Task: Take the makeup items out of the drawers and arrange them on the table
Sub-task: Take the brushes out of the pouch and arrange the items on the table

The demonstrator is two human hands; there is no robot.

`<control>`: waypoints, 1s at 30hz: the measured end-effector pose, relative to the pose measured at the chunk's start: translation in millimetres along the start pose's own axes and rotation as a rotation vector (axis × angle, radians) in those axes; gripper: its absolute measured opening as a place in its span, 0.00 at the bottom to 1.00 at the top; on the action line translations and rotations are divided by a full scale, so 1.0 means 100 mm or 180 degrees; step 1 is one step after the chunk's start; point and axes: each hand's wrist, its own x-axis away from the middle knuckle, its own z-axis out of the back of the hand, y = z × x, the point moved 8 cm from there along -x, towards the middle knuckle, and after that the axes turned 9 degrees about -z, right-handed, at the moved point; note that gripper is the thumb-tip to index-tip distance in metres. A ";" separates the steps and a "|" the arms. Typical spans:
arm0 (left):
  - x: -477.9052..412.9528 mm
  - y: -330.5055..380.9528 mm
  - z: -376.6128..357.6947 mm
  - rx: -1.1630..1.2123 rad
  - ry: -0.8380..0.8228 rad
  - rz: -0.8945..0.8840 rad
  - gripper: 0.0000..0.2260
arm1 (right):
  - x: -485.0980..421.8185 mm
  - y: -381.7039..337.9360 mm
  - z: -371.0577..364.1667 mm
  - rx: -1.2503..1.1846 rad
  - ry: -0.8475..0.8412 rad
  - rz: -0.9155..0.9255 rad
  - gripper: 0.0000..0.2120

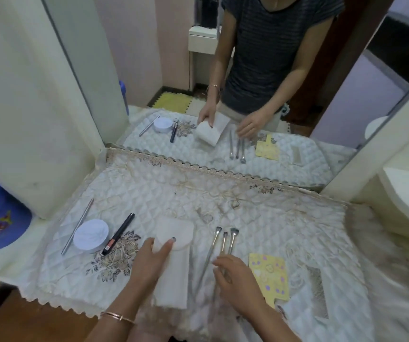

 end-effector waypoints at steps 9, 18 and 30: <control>-0.19 0.14 -0.30 -0.0546 -0.0252 -0.0355 0.21 | 0.03 0.60 0.05 0.0304 0.0193 -0.0633 0.12; -0.05 0.02 -0.43 -0.0386 -0.0221 -0.0336 0.22 | 0.10 0.78 0.19 0.1195 0.0340 -0.0877 0.18; 0.00 -0.09 -0.36 -0.0885 0.0027 -0.0486 0.17 | 0.08 0.83 0.25 0.1097 0.0427 -0.0750 0.17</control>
